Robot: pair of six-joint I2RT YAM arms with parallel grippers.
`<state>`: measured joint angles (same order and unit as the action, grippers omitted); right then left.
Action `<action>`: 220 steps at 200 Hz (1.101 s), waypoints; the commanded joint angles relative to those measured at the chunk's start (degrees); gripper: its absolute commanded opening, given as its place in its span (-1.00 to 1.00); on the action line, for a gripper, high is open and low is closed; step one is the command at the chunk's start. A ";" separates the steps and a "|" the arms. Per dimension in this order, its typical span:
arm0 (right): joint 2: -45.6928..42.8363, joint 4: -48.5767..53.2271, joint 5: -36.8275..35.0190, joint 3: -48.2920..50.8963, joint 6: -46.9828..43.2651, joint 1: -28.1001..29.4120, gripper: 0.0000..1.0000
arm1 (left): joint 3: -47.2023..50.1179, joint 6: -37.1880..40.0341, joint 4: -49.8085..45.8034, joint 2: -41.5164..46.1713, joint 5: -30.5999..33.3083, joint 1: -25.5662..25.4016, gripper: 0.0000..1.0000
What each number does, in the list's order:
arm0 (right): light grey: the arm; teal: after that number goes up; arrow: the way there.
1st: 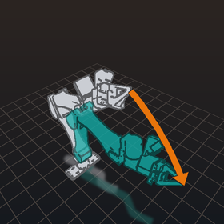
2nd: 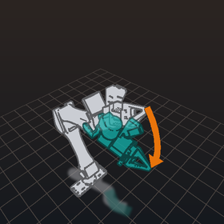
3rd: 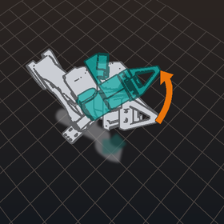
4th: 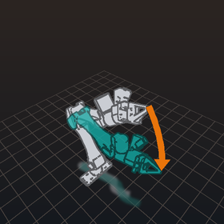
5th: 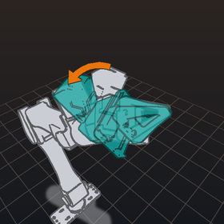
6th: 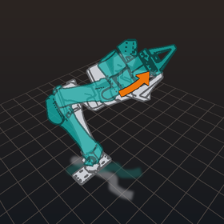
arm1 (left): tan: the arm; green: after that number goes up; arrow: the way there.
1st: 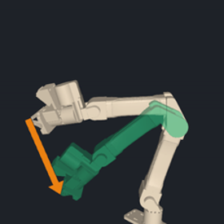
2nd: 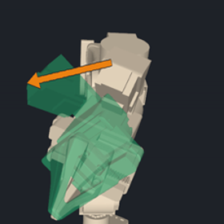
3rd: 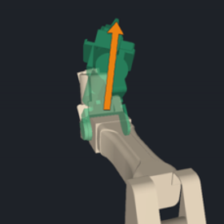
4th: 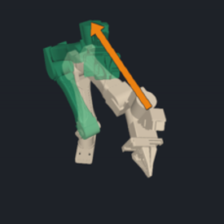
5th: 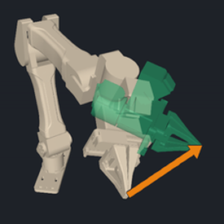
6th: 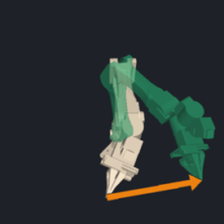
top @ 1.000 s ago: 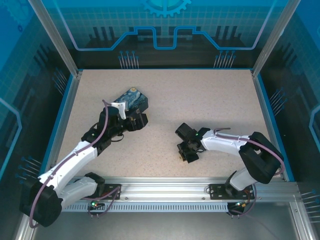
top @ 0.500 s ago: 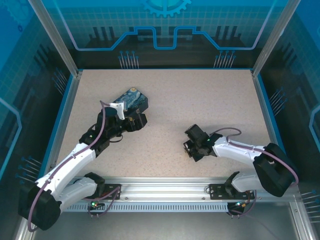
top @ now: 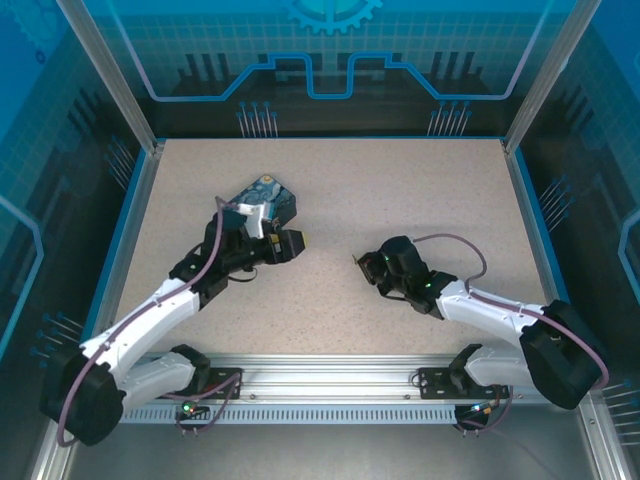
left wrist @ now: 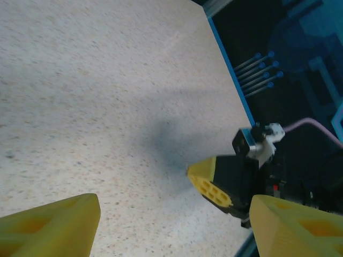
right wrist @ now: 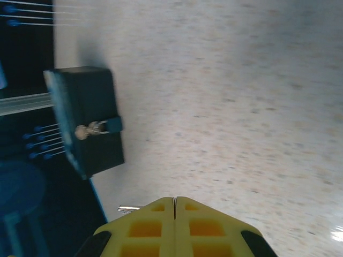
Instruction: Unlock a padlock with a key
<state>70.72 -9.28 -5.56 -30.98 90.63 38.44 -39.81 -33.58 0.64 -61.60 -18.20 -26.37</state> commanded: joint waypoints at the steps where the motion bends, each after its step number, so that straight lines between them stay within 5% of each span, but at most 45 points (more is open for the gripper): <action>1: -0.58 -7.31 1.21 -3.13 -5.70 -0.55 -1.00 | -3.95 1.63 3.17 -3.24 -2.47 -2.61 0.33; 76: 0.77 -8.09 7.52 -4.99 -7.23 -0.23 -1.00 | -9.15 0.71 8.57 -13.30 -0.21 -8.25 0.14; 220: -1.22 -10.54 8.63 -2.81 -5.82 0.06 -1.00 | -11.78 0.94 8.06 -18.28 0.79 -8.70 -0.18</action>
<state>70.76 -18.13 2.20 -34.39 84.60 38.46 -49.47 -33.08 7.99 -79.05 -17.63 -34.68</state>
